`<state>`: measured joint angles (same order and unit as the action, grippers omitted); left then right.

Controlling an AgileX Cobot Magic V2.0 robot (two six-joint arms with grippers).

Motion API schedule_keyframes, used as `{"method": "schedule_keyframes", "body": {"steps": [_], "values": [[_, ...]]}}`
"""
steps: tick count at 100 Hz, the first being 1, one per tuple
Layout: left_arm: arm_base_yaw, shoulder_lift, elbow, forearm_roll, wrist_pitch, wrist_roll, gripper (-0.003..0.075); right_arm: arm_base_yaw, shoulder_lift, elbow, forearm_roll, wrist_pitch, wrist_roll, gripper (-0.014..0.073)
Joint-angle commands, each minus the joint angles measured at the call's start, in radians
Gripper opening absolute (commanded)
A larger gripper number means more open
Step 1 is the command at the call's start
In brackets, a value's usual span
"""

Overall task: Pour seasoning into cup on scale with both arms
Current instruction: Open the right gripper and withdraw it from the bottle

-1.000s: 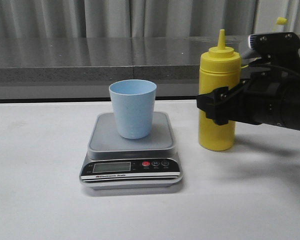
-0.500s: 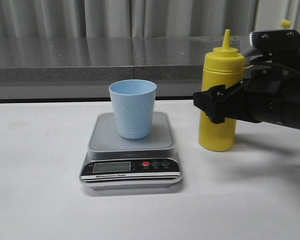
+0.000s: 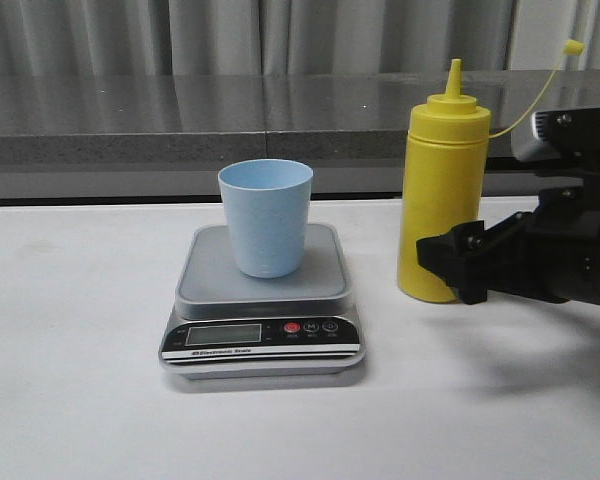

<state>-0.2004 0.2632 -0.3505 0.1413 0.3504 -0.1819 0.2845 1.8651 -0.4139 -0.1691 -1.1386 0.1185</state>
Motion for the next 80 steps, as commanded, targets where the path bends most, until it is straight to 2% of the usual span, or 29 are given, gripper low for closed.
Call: {"method": "schedule_keyframes", "body": {"steps": [1,23,42,80], "values": [[0.002,0.01,-0.027,0.004,-0.077,-0.007,-0.002,-0.007,-0.073,0.01,0.01,-0.166,0.0,0.065],[0.002,0.01,-0.027,0.004,-0.077,-0.007,-0.002,-0.007,-0.225,0.087,0.056,-0.154,0.0,0.065],[0.002,0.01,-0.027,0.004,-0.077,-0.007,-0.002,-0.007,-0.407,0.153,0.099,-0.074,-0.001,0.0646],[0.002,0.01,-0.027,0.004,-0.077,-0.007,-0.002,-0.007,-0.886,0.171,0.117,0.415,-0.031,0.0646]]}}
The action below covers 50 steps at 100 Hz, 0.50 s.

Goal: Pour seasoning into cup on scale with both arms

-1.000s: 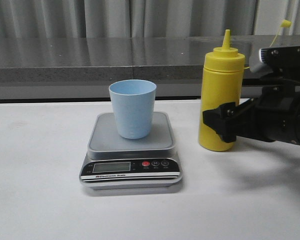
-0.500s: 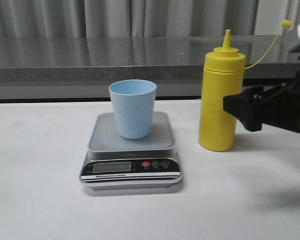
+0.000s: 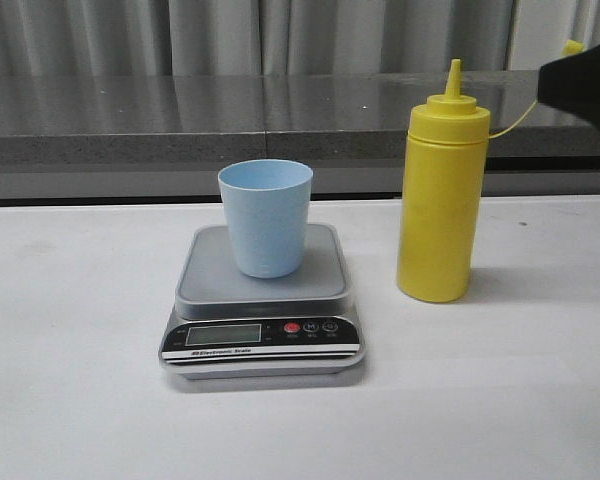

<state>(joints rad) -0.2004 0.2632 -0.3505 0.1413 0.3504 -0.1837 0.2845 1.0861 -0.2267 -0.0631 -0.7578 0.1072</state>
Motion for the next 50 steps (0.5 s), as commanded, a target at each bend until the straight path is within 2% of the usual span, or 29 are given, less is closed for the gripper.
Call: {"method": "schedule_keyframes", "body": {"steps": [1,18,30,50], "values": [[0.002,0.01,-0.027,0.004,-0.077,-0.005,-0.002,-0.007,-0.126,-0.016,0.014,0.044,-0.022,0.0646],[0.002,0.01,-0.027,0.004,-0.077,-0.005,-0.002,-0.007,-0.352,-0.017,0.035,0.311,-0.088,0.0646],[0.002,0.01,-0.027,0.004,-0.077,-0.005,-0.002,-0.007,-0.504,-0.017,0.035,0.492,-0.088,0.0646],[0.002,0.01,-0.027,0.004,-0.077,-0.005,-0.002,-0.007,-0.715,-0.017,0.035,0.714,-0.088,0.0646]]}}
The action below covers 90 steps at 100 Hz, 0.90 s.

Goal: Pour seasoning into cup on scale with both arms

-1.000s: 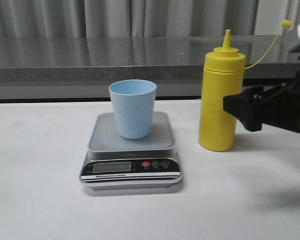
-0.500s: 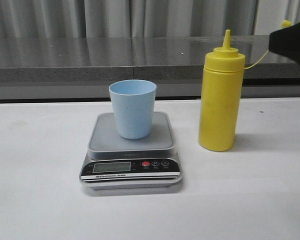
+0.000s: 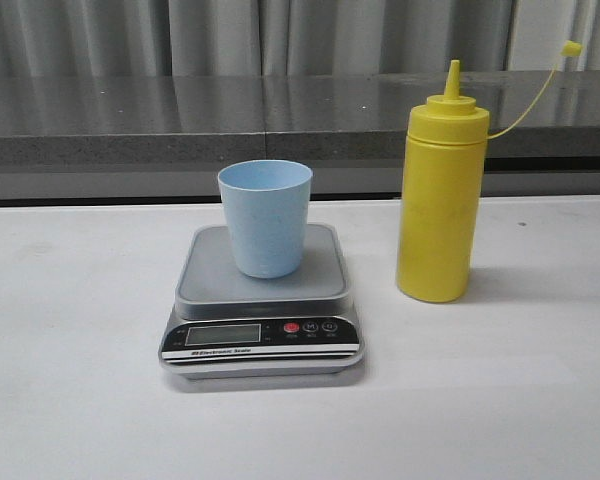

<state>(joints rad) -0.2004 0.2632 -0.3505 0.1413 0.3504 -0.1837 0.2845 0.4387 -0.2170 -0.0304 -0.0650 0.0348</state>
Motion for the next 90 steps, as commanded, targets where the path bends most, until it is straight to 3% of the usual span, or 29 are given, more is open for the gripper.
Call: {"method": "schedule_keyframes", "body": {"steps": [1,18,30,56,66,90], "values": [[0.002,0.01,-0.027,0.004,-0.077,-0.005,-0.002,-0.007,-0.074,-0.027,0.003,0.035,-0.015,0.0646],[0.002,0.01,-0.027,0.004,-0.077,-0.005,-0.002,-0.007,-0.194,-0.027,0.001,0.142,-0.015,0.064],[0.002,0.01,-0.027,0.004,-0.077,-0.005,-0.002,-0.007,-0.237,-0.027,0.001,0.16,-0.015,0.0551],[0.002,0.01,-0.027,0.004,-0.077,-0.005,-0.002,-0.007,-0.246,-0.027,0.001,0.143,-0.015,0.008],[0.002,0.01,-0.027,0.004,-0.077,-0.005,-0.002,-0.007,-0.246,-0.027,0.001,0.134,-0.015,-0.0057],[0.002,0.01,-0.027,0.004,-0.077,-0.005,-0.002,-0.007,-0.246,-0.027,0.001,0.138,-0.015,-0.0067]]}}
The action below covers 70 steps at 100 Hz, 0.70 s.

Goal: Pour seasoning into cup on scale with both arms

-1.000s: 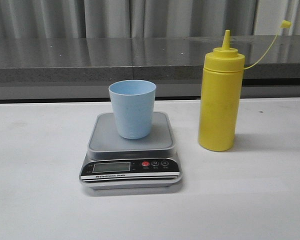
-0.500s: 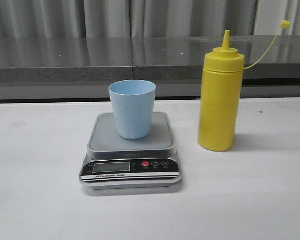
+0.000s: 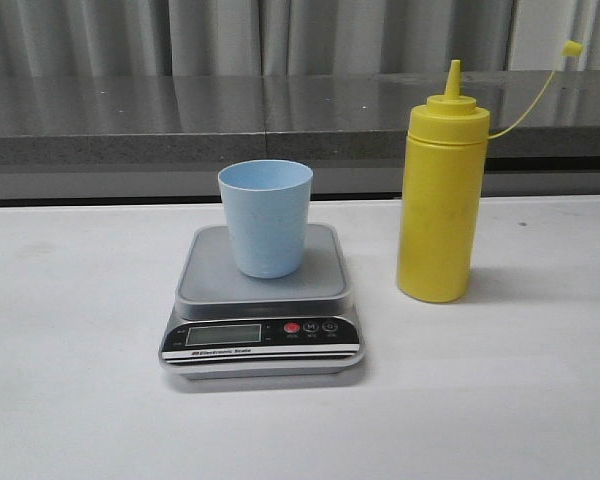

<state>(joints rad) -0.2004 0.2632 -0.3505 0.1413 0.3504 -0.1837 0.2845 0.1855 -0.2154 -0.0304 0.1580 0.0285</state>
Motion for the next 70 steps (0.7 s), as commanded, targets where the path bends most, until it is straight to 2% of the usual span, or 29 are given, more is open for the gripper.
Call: {"method": "schedule_keyframes", "body": {"steps": [1,57,70], "values": [[0.002,0.01,-0.027,0.004,-0.077,-0.005,-0.002,-0.007,0.007,-0.029,0.001,-0.085,-0.009,-0.0067],[0.002,0.01,-0.027,0.004,-0.077,-0.005,-0.002,-0.007,0.007,-0.029,0.0,-0.084,-0.009,-0.0067],[0.002,0.01,-0.027,0.004,-0.077,-0.005,-0.002,-0.018,0.007,-0.026,-0.057,-0.072,-0.009,-0.0067]]}}
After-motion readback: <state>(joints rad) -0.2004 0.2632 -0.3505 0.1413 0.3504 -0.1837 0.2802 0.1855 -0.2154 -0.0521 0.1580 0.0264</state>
